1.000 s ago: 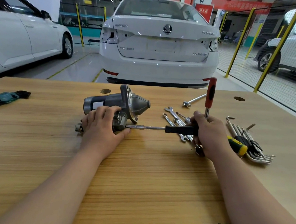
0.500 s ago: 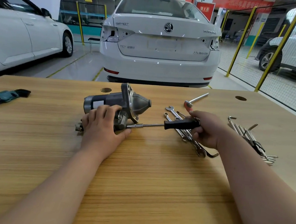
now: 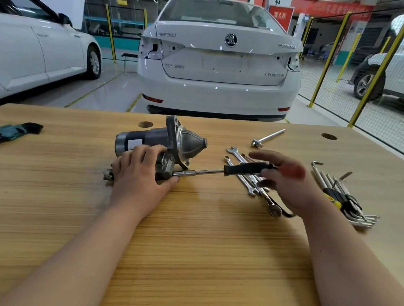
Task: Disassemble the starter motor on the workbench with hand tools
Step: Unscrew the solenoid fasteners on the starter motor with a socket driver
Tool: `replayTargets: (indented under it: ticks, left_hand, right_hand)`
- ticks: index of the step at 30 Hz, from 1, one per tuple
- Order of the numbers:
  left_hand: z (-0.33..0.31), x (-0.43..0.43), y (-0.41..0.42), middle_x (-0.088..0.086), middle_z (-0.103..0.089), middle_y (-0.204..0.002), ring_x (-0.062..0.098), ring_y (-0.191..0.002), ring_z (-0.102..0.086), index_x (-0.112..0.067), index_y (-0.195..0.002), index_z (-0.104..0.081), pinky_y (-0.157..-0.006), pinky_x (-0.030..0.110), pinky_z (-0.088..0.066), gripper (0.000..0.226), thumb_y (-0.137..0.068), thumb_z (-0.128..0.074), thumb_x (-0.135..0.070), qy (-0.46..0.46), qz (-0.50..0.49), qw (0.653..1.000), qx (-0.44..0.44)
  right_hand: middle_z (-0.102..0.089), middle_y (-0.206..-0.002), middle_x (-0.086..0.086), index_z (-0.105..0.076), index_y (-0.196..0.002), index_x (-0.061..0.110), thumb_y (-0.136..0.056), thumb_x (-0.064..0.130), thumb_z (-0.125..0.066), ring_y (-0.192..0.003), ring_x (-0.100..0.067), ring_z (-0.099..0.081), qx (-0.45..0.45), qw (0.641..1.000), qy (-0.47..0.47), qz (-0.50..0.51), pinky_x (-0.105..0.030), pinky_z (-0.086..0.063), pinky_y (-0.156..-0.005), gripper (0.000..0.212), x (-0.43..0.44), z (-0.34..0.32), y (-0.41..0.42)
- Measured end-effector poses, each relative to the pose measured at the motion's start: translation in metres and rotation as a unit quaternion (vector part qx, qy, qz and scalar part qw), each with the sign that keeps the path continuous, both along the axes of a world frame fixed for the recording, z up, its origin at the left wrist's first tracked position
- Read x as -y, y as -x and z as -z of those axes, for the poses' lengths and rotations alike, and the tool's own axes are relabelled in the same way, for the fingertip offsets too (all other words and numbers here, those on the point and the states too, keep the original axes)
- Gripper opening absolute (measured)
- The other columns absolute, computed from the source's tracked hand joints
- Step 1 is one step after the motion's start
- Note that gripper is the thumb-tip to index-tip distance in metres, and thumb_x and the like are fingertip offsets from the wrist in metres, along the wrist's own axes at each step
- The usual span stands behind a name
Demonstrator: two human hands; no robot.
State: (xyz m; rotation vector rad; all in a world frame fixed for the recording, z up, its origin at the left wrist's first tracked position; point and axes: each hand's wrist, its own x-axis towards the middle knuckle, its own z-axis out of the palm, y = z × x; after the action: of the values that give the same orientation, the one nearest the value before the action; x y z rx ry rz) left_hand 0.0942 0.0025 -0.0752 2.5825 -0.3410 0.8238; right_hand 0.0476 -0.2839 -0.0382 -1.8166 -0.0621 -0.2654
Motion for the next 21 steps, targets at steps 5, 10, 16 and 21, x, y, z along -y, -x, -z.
replayTargets:
  ticks: [5, 10, 16, 21]
  left_hand:
    - [0.001, -0.001, -0.001, -0.004, -0.033, -0.126, 0.017, -0.119, -0.022, -0.034, -0.131, -0.034, -0.099, 0.032, -0.015, 0.067, -0.077, -0.067, -0.055, -0.001, -0.003, 1.000, -0.003]
    - [0.001, 0.000, -0.002, -0.005, -0.033, -0.125, 0.017, -0.119, -0.022, -0.035, -0.131, -0.033, -0.099, 0.033, -0.016, 0.067, -0.077, -0.067, -0.055, -0.002, -0.003, 1.000, -0.002]
    - [0.002, 0.000, -0.003, -0.004, -0.035, -0.123, 0.016, -0.116, -0.024, -0.034, -0.131, -0.033, -0.098, 0.031, -0.016, 0.066, -0.077, -0.066, -0.054, -0.005, -0.001, 1.000, 0.006]
    - [0.003, 0.000, -0.003, -0.004, -0.034, -0.123, 0.015, -0.116, -0.022, -0.035, -0.130, -0.033, -0.099, 0.032, -0.016, 0.066, -0.077, -0.067, -0.053, -0.004, -0.002, 1.000, 0.005]
  right_hand:
    - [-0.069, -0.115, 0.003, -0.074, -0.108, 0.034, -0.086, -0.020, -0.043, -0.092, -0.008, -0.069, 0.005, 0.999, -0.031, -0.020, -0.017, -0.053, -0.072, 0.065, 0.004, -0.001, 0.003]
    - [-0.063, -0.126, -0.009, -0.063, -0.120, 0.021, -0.090, -0.023, -0.038, -0.110, -0.024, -0.067, -0.058, 0.977, -0.195, -0.060, -0.026, -0.059, -0.075, 0.059, 0.009, -0.010, 0.007]
    - [-0.070, -0.116, -0.020, -0.057, -0.123, 0.013, -0.094, -0.005, -0.049, -0.095, -0.029, -0.073, -0.097, 0.971, -0.209, -0.070, -0.030, -0.061, -0.064, 0.035, 0.016, -0.010, 0.008]
    - [-0.077, -0.091, -0.010, -0.062, -0.119, 0.006, -0.103, 0.026, -0.050, -0.079, -0.032, -0.075, -0.108, 0.987, -0.115, 0.011, -0.035, -0.061, -0.059, 0.028, 0.008, -0.006, 0.004]
